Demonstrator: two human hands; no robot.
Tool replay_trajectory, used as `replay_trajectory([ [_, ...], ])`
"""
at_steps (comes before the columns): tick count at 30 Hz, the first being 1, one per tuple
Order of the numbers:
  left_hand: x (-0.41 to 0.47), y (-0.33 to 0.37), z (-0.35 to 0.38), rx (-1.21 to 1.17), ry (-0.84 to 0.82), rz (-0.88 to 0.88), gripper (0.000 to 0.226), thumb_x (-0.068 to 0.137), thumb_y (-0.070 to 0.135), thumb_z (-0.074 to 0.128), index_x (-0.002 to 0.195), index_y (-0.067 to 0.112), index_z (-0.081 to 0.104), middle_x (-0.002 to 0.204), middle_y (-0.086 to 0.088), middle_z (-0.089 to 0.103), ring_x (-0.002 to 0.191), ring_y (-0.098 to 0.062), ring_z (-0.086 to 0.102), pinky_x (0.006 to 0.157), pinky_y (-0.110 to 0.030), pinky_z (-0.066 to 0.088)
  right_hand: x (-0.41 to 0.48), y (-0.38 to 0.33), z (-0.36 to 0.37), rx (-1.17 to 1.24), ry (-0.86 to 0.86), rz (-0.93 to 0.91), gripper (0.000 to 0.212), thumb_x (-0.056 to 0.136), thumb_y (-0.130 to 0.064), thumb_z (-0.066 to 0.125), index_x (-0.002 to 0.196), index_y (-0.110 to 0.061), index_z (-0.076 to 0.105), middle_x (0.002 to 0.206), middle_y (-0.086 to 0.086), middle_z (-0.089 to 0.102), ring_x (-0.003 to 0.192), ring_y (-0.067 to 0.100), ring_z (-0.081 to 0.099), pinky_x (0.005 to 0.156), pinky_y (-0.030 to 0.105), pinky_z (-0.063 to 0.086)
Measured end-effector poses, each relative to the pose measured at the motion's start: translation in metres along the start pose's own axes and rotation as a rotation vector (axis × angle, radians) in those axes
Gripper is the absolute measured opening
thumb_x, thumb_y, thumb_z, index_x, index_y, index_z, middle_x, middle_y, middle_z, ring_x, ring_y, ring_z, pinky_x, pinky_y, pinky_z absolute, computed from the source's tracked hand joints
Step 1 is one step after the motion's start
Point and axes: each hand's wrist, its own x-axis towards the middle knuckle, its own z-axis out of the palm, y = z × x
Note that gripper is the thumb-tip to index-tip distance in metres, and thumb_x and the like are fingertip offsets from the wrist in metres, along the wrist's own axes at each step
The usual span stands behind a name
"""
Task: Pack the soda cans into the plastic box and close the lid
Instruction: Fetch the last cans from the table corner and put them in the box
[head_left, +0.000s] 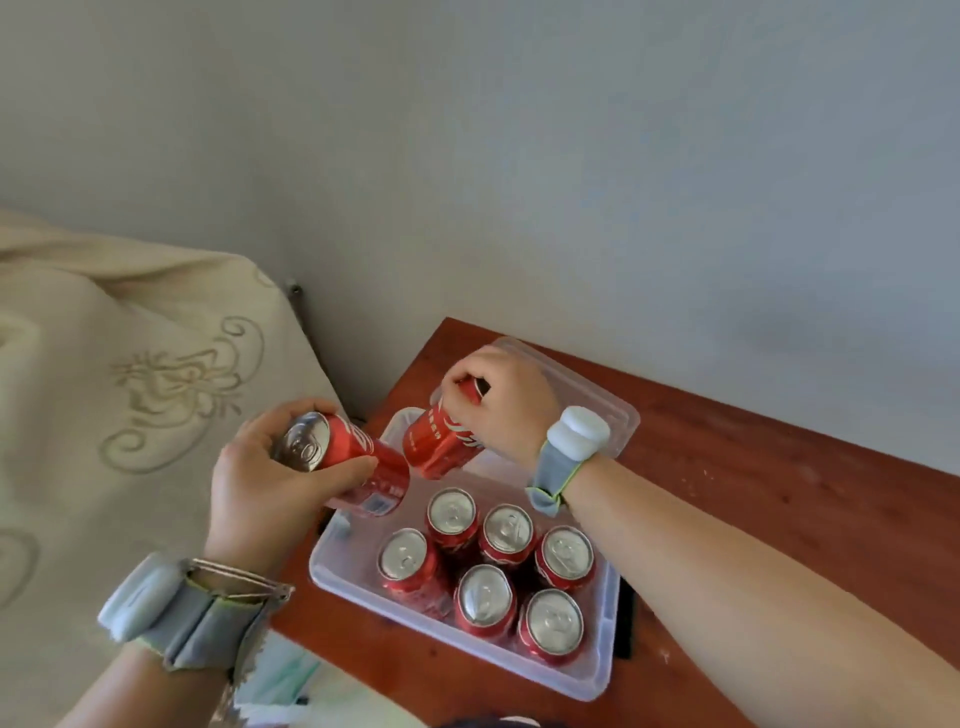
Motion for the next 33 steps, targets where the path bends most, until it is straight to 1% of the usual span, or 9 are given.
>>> replay_trajectory([
  [2,0.002,-0.006,-0.011,-0.027,-0.006,-0.013,0.047,0.049,0.017,0.089,0.084,0.037,0.064,0.097,0.008,0.065,0.089,-0.013,0.064,0.079,-0.044,0.057,0.003,-0.003,0.031,-0.020,-0.036,-0.071,0.012,0.078,-0.022,0.061,0.075,-0.018,0.071,0.084,-0.003,0.068,0.074,0.013,0.061,0.066,0.031,0.051],
  [5,-0.001,-0.017,-0.022,0.004,-0.006,-0.005,0.051,0.036,0.046,0.080,0.084,0.046,0.063,0.096,0.010,0.064,0.086,-0.009,0.064,0.075,-0.033,0.055,0.003,-0.001,0.070,-0.126,-0.165,-0.108,0.014,0.081,-0.026,0.056,0.080,-0.022,0.069,0.090,-0.005,0.067,0.080,0.015,0.062,0.068,0.030,0.052],
  [7,-0.001,-0.020,-0.022,0.050,-0.003,0.029,0.054,0.034,0.050,0.074,0.086,0.044,0.064,0.096,0.012,0.063,0.088,-0.008,0.063,0.078,-0.031,0.053,0.002,0.006,0.082,-0.200,-0.296,-0.082,0.015,0.086,-0.026,0.050,0.087,-0.021,0.064,0.090,-0.004,0.066,0.078,0.017,0.060,0.068,0.032,0.052],
  [11,0.001,-0.026,-0.023,0.076,0.021,0.031,0.055,0.039,0.039,0.079,0.092,0.037,0.065,0.096,0.008,0.062,0.090,-0.010,0.062,0.077,-0.030,0.052,0.001,0.015,0.095,-0.258,-0.535,0.005,0.019,0.095,-0.030,0.038,0.100,-0.017,0.051,0.088,0.005,0.062,0.070,0.023,0.058,0.062,0.036,0.047],
  [16,-0.002,-0.034,-0.028,0.113,0.020,0.060,0.057,0.045,0.022,0.091,0.095,0.031,0.065,0.097,0.002,0.061,0.092,-0.017,0.060,0.071,-0.021,0.046,-0.019,0.026,0.117,-0.309,-0.804,0.190,0.028,0.101,-0.021,0.035,0.119,-0.003,0.048,0.110,0.020,0.063,0.099,0.035,0.061,0.080,0.036,0.042],
  [21,-0.005,-0.041,-0.035,0.116,0.024,0.067,0.055,0.049,0.018,0.090,0.095,0.033,0.064,0.099,0.001,0.061,0.095,-0.019,0.059,0.077,-0.033,0.052,-0.023,0.024,0.102,-0.336,-0.692,0.083,0.026,0.098,-0.020,0.042,0.120,-0.010,0.052,0.116,0.013,0.062,0.108,0.030,0.055,0.090,0.035,0.041],
  [24,-0.007,-0.043,-0.038,0.115,0.026,0.071,0.056,0.044,0.029,0.089,0.093,0.037,0.064,0.098,0.003,0.061,0.094,-0.018,0.059,0.077,-0.033,0.051,-0.028,0.011,0.086,-0.315,-0.573,-0.186,0.021,0.090,-0.027,0.056,0.102,-0.014,0.068,0.104,0.006,0.068,0.104,0.024,0.053,0.084,0.035,0.044],
  [27,-0.007,-0.044,-0.040,0.116,0.019,0.085,0.056,0.044,0.032,0.088,0.093,0.039,0.062,0.098,0.003,0.061,0.096,-0.020,0.058,0.076,-0.034,0.052,-0.047,0.012,0.084,-0.421,-0.695,-0.483,0.023,0.087,-0.034,0.060,0.094,-0.019,0.076,0.097,-0.001,0.074,0.097,0.025,0.054,0.079,0.037,0.045],
  [33,-0.007,-0.048,-0.031,0.168,-0.060,0.109,0.055,0.051,0.023,0.089,0.096,0.036,0.061,0.094,0.007,0.058,0.093,-0.017,0.056,0.072,-0.028,0.048,-0.068,0.042,0.075,-0.344,-0.663,-0.359,0.032,0.089,-0.039,0.045,0.099,-0.030,0.074,0.098,-0.014,0.074,0.097,0.021,0.053,0.080,0.040,0.050],
])
